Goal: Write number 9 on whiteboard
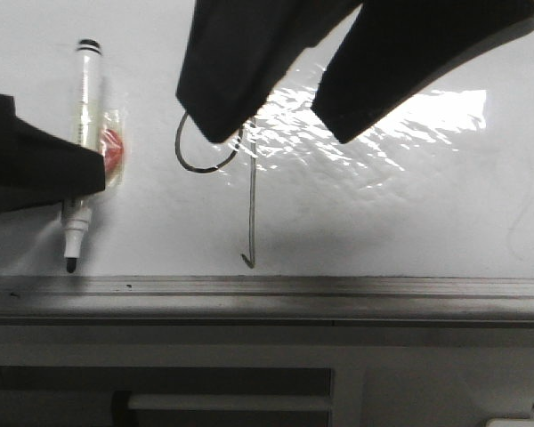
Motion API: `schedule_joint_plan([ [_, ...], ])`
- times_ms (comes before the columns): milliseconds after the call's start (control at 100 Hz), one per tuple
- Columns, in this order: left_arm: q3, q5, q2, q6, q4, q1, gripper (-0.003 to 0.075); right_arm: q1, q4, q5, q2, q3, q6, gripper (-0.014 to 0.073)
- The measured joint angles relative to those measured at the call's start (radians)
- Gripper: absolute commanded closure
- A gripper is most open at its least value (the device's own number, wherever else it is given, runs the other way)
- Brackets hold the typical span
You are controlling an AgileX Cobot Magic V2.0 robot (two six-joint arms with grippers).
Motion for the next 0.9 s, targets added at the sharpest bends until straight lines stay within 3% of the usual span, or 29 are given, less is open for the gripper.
schedule_joint_plan([
  [150,0.0,-0.043,0.0,-0.008,0.006,0.0,0.0297,0.0,-0.006,-0.033,0.0,0.0,0.0,0.0161],
  [200,0.0,-0.049,-0.002,-0.018,0.013,0.0,0.0297,0.0,-0.018,-0.044,0.0,0.0,0.0,0.02],
  [420,0.0,-0.052,-0.089,-0.039,0.095,0.0,0.0304,0.0,-0.098,-0.109,-0.004,0.03,0.0,0.0662],
  [510,0.0,-0.05,-0.161,-0.039,0.115,0.0,0.0378,0.0,-0.127,-0.165,-0.032,0.08,0.0,0.0656],
  [690,0.0,0.048,-0.365,-0.029,0.179,0.0,0.074,0.0,-0.176,-0.357,-0.16,0.25,0.0,0.0656],
  [900,0.006,0.273,-0.615,-0.02,0.239,0.0,0.0741,0.0,-0.251,-0.59,-0.399,0.505,0.0,0.0656],
])
